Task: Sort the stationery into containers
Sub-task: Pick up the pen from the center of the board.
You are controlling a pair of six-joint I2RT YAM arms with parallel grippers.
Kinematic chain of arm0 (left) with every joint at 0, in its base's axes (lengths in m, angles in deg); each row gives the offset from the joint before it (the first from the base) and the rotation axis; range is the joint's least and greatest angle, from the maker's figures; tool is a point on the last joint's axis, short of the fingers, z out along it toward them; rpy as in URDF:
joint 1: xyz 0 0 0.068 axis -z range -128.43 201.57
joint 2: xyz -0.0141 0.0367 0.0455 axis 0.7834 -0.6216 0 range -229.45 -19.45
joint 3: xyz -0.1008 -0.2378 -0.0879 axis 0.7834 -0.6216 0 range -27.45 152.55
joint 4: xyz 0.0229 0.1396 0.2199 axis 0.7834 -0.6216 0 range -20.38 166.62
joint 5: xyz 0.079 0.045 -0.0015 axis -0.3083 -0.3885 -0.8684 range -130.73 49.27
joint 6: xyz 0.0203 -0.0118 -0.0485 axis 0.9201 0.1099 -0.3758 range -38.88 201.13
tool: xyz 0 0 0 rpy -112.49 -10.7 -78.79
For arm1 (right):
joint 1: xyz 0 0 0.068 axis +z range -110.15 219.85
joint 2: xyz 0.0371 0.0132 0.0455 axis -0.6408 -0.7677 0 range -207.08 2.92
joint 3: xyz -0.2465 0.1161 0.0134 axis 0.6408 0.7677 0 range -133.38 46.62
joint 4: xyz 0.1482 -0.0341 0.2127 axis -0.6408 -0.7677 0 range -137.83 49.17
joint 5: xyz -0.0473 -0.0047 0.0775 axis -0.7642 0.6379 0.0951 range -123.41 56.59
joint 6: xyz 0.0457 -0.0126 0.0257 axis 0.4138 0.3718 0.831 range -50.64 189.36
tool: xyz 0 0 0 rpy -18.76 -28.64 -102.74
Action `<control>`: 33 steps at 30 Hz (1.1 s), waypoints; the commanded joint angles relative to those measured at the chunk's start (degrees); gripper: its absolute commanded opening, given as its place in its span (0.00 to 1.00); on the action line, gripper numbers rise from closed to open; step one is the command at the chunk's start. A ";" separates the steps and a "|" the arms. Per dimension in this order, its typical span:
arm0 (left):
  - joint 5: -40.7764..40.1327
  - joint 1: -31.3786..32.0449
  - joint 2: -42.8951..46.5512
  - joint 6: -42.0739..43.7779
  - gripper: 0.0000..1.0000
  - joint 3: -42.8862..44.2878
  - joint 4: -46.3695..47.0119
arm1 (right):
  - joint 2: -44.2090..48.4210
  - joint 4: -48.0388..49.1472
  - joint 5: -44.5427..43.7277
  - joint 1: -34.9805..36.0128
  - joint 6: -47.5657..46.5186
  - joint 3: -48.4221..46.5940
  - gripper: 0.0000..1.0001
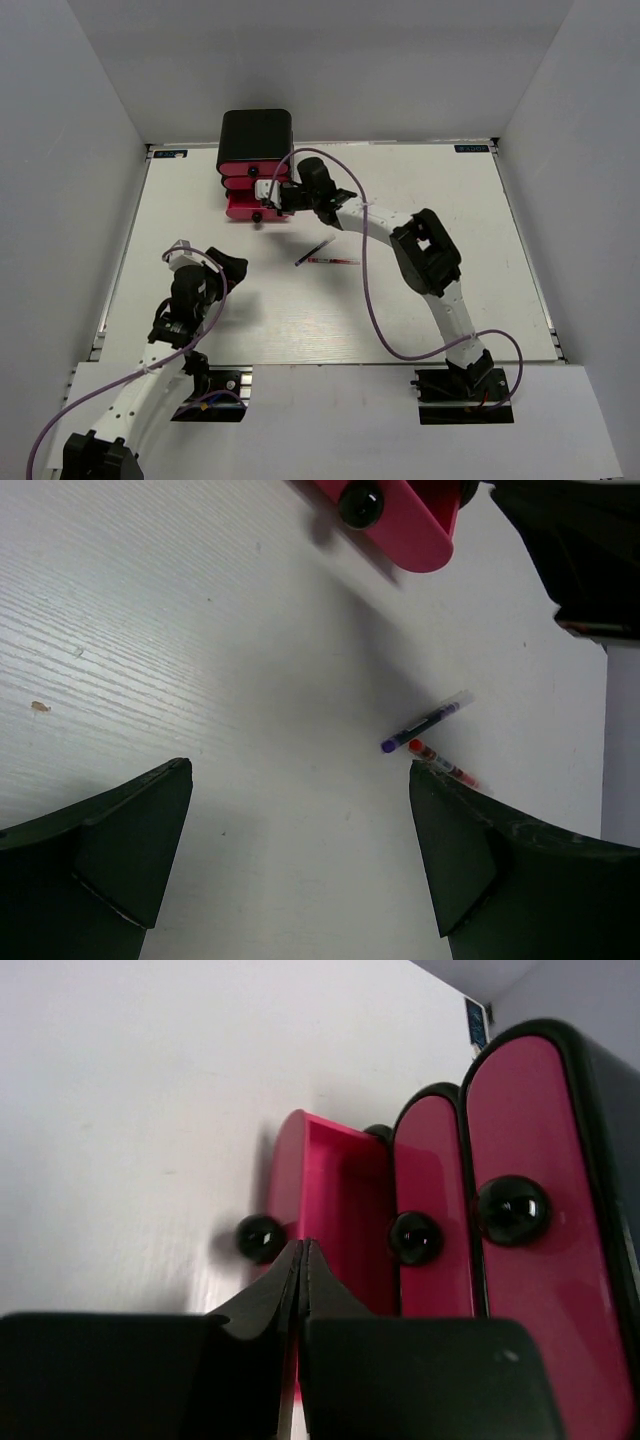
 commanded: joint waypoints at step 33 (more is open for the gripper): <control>5.49 0.13 -0.60 4.83 1.00 -1.92 6.97 | 4.77 -55.96 4.86 -7.59 -38.69 3.12 0.40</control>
